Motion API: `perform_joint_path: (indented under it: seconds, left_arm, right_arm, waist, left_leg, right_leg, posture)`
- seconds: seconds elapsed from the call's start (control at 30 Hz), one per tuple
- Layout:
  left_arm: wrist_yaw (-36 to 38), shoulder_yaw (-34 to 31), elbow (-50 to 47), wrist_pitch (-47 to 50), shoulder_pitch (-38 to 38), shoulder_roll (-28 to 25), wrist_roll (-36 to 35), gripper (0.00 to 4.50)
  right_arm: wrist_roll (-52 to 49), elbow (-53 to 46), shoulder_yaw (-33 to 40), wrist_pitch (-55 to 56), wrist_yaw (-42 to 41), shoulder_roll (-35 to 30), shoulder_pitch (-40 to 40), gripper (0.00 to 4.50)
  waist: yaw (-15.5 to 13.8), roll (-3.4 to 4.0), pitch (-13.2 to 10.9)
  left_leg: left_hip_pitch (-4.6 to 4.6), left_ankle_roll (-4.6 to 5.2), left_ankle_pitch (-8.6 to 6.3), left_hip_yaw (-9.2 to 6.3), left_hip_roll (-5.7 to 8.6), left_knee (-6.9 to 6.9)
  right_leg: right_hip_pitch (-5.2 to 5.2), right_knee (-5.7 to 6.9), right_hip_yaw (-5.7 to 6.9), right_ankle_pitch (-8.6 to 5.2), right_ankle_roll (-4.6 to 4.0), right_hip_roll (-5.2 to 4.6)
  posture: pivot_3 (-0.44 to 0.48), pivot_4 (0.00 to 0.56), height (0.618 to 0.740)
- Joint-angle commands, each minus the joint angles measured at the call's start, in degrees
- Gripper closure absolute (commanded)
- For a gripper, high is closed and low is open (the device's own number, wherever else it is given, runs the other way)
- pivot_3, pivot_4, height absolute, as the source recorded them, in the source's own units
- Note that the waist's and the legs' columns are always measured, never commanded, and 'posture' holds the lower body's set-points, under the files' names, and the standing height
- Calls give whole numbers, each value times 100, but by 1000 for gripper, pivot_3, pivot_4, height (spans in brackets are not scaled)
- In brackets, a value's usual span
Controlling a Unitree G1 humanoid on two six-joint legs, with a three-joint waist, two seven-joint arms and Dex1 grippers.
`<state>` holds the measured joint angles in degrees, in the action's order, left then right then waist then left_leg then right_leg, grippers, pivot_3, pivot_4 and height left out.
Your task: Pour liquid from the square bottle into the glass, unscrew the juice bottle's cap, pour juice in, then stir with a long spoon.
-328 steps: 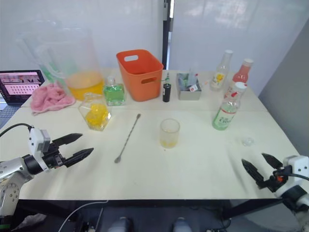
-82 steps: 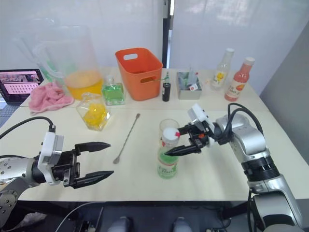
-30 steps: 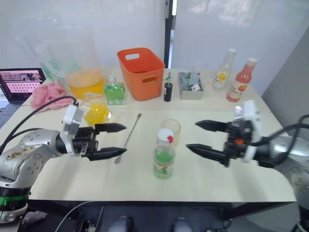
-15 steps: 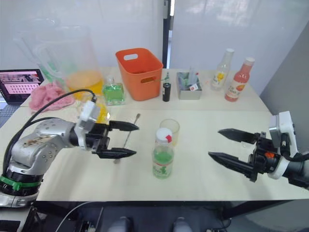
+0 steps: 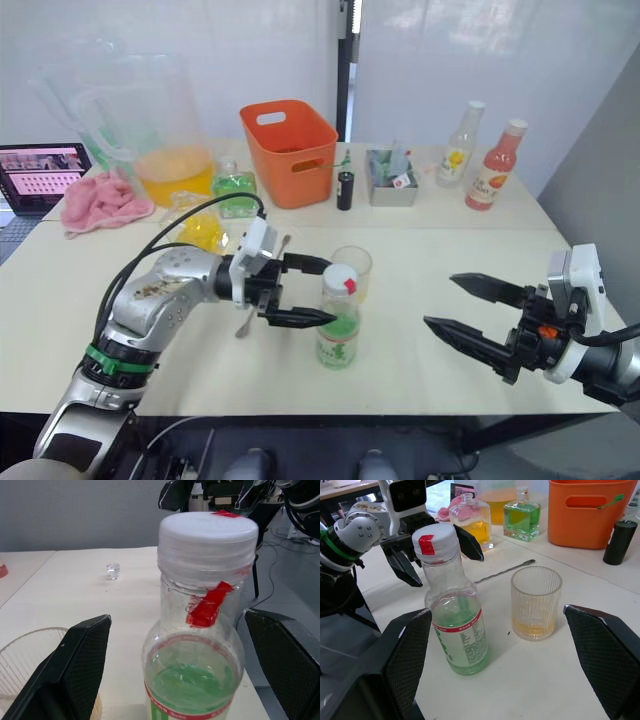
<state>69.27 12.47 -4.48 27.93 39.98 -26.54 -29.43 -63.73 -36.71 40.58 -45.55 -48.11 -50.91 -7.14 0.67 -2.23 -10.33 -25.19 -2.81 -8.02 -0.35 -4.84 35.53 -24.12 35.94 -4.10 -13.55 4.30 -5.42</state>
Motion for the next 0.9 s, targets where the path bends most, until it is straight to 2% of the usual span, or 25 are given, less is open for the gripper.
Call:
perform_joint_path:
  seconds: [0.03, 0.23, 0.33, 0.53, 0.6, 0.77, 0.9]
  left_arm:
    - [7, 45, -15, -102, 153, 120, 57, 0]
    - [53, 57, 158, -130, 219, 257, 135, 0]
    - [40, 38, 194, -107, 226, 293, 140, 773]
    - [41, 25, 125, -40, 174, 327, 80, 2776]
    - [34, 24, 100, -30, 164, 325, 76, 3178]
    - [21, 14, 10, -27, 130, 285, 80, 3280]
    - [48, 8, -78, -15, 104, 230, 70, 3281]
  right_arm:
    - [-30, -126, 124, 191, 103, -13, 29, 67]
    - [-19, -114, 72, 252, 171, -25, 35, 67]
    - [1, -116, 49, 303, 198, -22, 29, 0]
    - [-26, -157, -71, 355, 270, -40, 98, 0]
    - [-210, -334, -261, 338, 440, -98, 326, 0]
    - [-557, -549, -898, 320, 988, -29, 1053, 0]
    - [-603, -556, -1110, 343, 1105, 4, 1180, 0]
  waist:
    - [3, 0, 0]
    - [3, 0, 0]
    - [3, 0, 0]
    - [3, 1, 0]
    - [5, 1, 0]
    - [11, 2, 1]
    - [-22, 2, 1]
  left_leg:
    - [0, 0, 0, -1, 0, 0]
    - [-1, 0, 0, -2, 0, 7]
    - [-2, 1, 0, -2, 0, 12]
    - [-2, 0, 0, -5, 0, 24]
    - [-2, 0, 0, -5, 1, 26]
    - [-4, 0, 0, -7, 1, 27]
    - [-14, 0, 0, -10, 3, 29]
  right_leg:
    - [0, 0, 0, 0, 0, 0]
    - [1, 2, 0, 0, 1, 1]
    - [3, 2, 0, 1, 2, 1]
    - [10, 3, 0, 3, 4, 1]
    - [10, 3, -1, 3, 5, 1]
    - [7, 5, -3, 5, 5, 2]
    - [7, 1, -3, 4, 5, 2]
  posture:
    - [0, 150, 738]
    - [0, 150, 738]
    - [0, 150, 738]
    - [0, 150, 738]
    - [0, 150, 738]
    - [0, 150, 738]
    - [0, 150, 738]
